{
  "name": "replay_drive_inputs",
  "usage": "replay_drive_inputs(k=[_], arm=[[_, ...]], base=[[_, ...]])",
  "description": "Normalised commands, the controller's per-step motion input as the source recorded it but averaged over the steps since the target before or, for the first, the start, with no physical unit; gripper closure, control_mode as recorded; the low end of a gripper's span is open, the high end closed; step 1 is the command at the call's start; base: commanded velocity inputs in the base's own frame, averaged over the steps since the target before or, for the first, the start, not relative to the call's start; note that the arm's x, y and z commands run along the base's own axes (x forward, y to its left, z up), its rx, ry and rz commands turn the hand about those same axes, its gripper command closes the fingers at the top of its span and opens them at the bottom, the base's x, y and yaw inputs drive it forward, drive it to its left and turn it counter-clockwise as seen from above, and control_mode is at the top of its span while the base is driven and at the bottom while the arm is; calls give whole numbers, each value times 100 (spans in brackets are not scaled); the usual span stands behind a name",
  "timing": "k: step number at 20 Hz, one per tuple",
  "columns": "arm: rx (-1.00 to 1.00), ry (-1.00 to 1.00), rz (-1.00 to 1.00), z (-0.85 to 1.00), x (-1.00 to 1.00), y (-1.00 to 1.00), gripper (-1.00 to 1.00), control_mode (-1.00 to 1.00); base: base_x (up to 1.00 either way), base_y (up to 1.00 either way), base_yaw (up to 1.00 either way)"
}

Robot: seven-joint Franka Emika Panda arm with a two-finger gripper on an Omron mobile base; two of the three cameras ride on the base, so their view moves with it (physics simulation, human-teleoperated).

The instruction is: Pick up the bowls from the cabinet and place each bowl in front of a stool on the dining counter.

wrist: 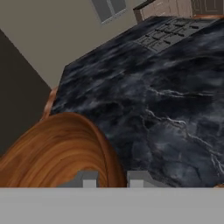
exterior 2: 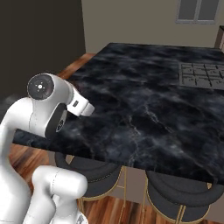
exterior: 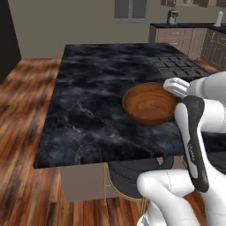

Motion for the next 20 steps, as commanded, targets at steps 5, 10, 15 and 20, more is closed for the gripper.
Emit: replay_drive_inputs(k=[5, 10, 15, 20], arm=[[16, 3, -18, -12, 0, -48, 100, -100], [19, 0, 0, 0, 0, -58, 100, -100], [8, 1, 12, -4, 6, -21, 100, -100], [0, 7, 13, -22, 26, 7, 100, -100]], base=[[0, 0, 0], [0, 0, 0], [0, 0, 0], [0, 0, 0]])
